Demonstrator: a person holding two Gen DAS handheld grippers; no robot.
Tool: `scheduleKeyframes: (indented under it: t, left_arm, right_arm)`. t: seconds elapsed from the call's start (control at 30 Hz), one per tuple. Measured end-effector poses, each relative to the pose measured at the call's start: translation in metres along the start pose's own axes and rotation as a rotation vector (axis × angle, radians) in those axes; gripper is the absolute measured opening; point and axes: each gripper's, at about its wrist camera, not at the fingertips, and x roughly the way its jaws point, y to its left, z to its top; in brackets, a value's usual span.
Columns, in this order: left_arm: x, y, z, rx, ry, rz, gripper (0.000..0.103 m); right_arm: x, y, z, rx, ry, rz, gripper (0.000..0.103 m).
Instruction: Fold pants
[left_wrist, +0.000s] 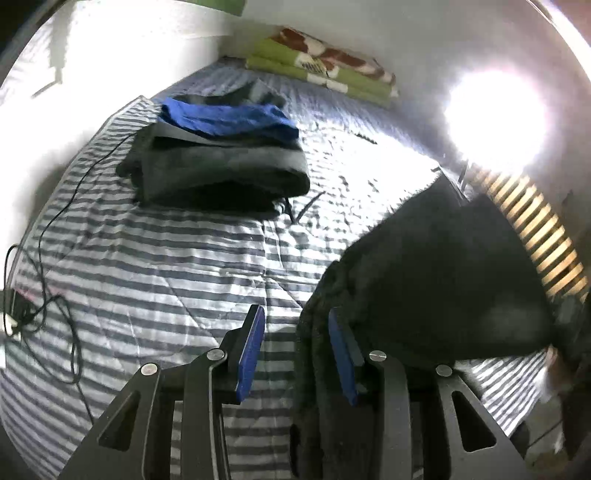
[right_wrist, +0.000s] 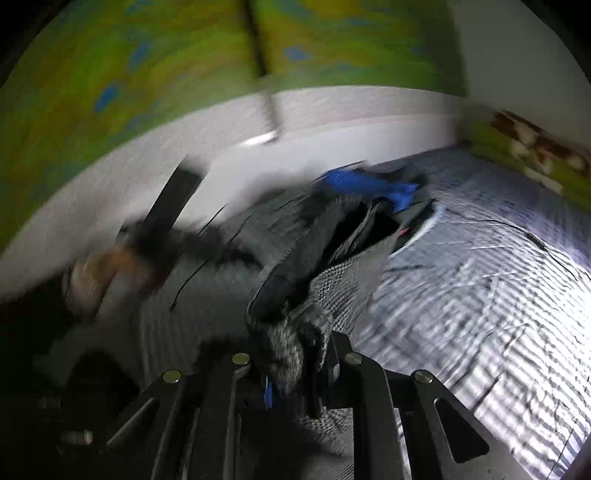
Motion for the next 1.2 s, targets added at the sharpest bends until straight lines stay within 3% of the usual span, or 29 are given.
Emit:
scheduleKeyframes:
  t: [0.17, 0.3, 0.4, 0.47, 0.5, 0.53, 0.6, 0.67, 0.73, 0.83, 1.03, 1.07, 1.1, 1.13, 1.2]
  left_arm:
    - [-0.033, -0.005, -0.008, -0.004, -0.030, -0.014, 0.039]
    - [-0.037, -0.022, -0.015, 0.022, -0.011, -0.044, 0.039]
    - [-0.026, -0.040, -0.022, 0.071, 0.030, -0.062, 0.039]
    - [-0.016, -0.050, -0.028, 0.095, 0.063, -0.082, 0.039]
    - [-0.011, -0.054, -0.032, 0.108, 0.079, -0.090, 0.039]
    - [-0.005, -0.059, -0.038, 0.119, 0.094, -0.096, 0.039]
    - [0.007, -0.065, -0.050, 0.137, 0.131, -0.104, 0.039]
    - [0.024, -0.070, -0.064, 0.158, 0.184, -0.097, 0.039]
    - [0.039, -0.071, -0.078, 0.172, 0.221, -0.084, 0.039]
    - [0.050, -0.071, -0.090, 0.162, 0.240, -0.072, 0.039]
    - [0.048, -0.069, -0.098, 0.190, 0.246, -0.055, 0.041]
    - [0.051, -0.068, -0.101, 0.197, 0.262, -0.053, 0.041]
    - [0.053, -0.066, -0.105, 0.203, 0.278, -0.060, 0.041]
    - [0.049, -0.063, -0.105, 0.198, 0.270, -0.068, 0.041]
    - [0.032, -0.056, -0.103, 0.152, 0.224, -0.108, 0.043]
  right_arm:
    - [0.027, 0.063, -0.069, -0.111, 0.163, 0.033, 0.015]
    - [0.048, 0.077, -0.109, -0.100, 0.259, 0.000, 0.015]
    - [0.045, 0.082, -0.118, -0.109, 0.287, -0.046, 0.017]
    - [0.028, 0.078, -0.117, -0.064, 0.270, -0.053, 0.022]
    - [0.018, 0.073, -0.116, -0.019, 0.247, -0.031, 0.031]
    - [0.009, 0.061, -0.114, 0.038, 0.215, -0.005, 0.048]
    - [-0.022, 0.037, -0.118, 0.185, 0.111, 0.020, 0.063]
    - [-0.046, 0.006, -0.121, 0.318, 0.024, 0.032, 0.063]
    - [-0.054, -0.017, -0.123, 0.425, 0.000, 0.004, 0.063]
    - [-0.035, -0.047, -0.115, 0.525, -0.017, -0.028, 0.059]
    - [0.047, -0.088, -0.108, 0.652, 0.087, 0.006, 0.040]
    - [0.059, -0.093, -0.110, 0.640, 0.118, -0.033, 0.037]
    - [0.075, -0.101, -0.112, 0.600, 0.182, -0.160, 0.035]
    - [0.080, -0.103, -0.116, 0.594, 0.202, -0.186, 0.033]
    - [0.081, -0.113, -0.120, 0.660, 0.195, -0.158, 0.033]
